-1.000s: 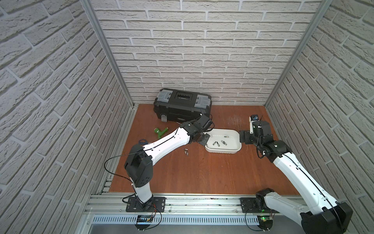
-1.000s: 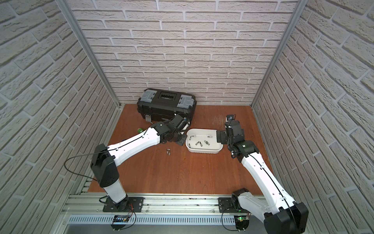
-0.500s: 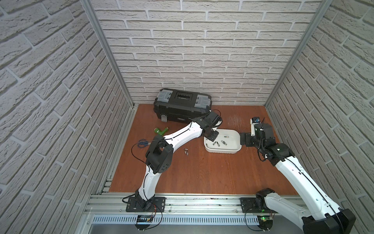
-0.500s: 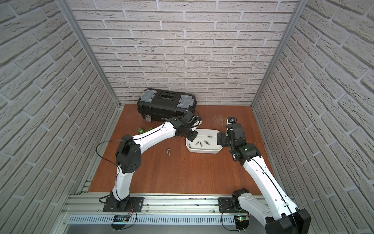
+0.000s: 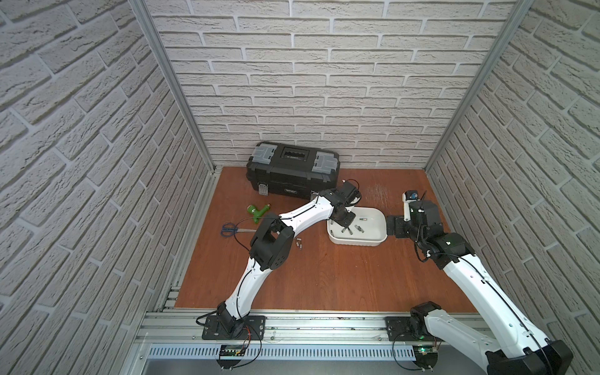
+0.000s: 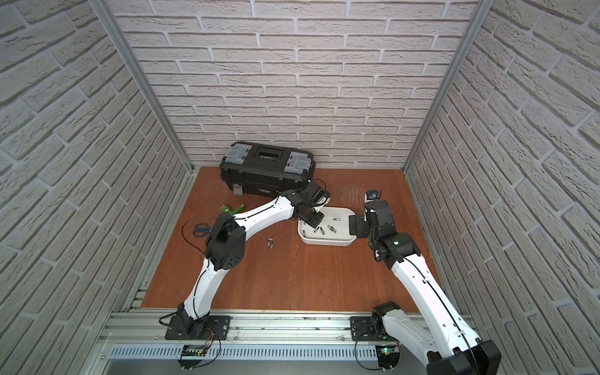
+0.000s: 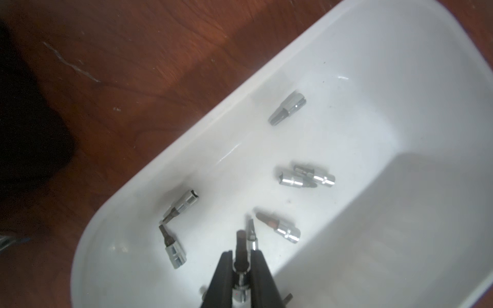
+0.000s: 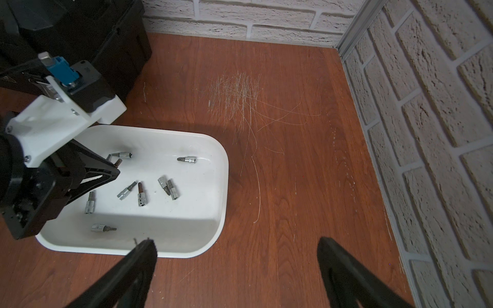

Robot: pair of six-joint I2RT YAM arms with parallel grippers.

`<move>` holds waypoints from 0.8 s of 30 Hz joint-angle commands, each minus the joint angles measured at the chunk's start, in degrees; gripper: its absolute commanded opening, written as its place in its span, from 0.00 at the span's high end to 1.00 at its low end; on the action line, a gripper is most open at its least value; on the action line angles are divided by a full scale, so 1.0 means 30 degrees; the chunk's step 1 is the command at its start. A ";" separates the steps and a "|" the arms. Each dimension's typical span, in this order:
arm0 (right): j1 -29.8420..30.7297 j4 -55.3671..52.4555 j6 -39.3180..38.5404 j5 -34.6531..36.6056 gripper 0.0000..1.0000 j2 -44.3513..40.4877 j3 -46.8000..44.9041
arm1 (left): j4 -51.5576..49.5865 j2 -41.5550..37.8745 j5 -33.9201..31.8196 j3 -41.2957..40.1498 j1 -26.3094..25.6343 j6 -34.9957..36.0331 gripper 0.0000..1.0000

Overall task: Put the bit on the desktop into the storage box
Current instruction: Place the screwdriver bit in the storage box.

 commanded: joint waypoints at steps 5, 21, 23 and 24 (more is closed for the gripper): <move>-0.0230 0.0292 0.0042 0.0390 0.02 -0.0525 -0.0401 | 0.0309 0.0513 0.0433 0.0767 0.0055 -0.0115 0.95; -0.0259 0.0321 -0.0117 0.0603 0.02 -0.0558 -0.0405 | 0.0043 -0.0024 0.0354 0.0748 0.0052 0.0012 0.51; -0.0259 0.0336 -0.0167 0.0660 0.02 -0.0587 -0.0373 | 0.0101 -0.0339 0.0374 0.0565 0.0051 0.0038 0.46; -0.0261 0.0321 -0.0201 0.0686 0.02 -0.0615 -0.0371 | 0.0153 -0.0539 0.0374 0.0421 0.0051 0.0035 0.44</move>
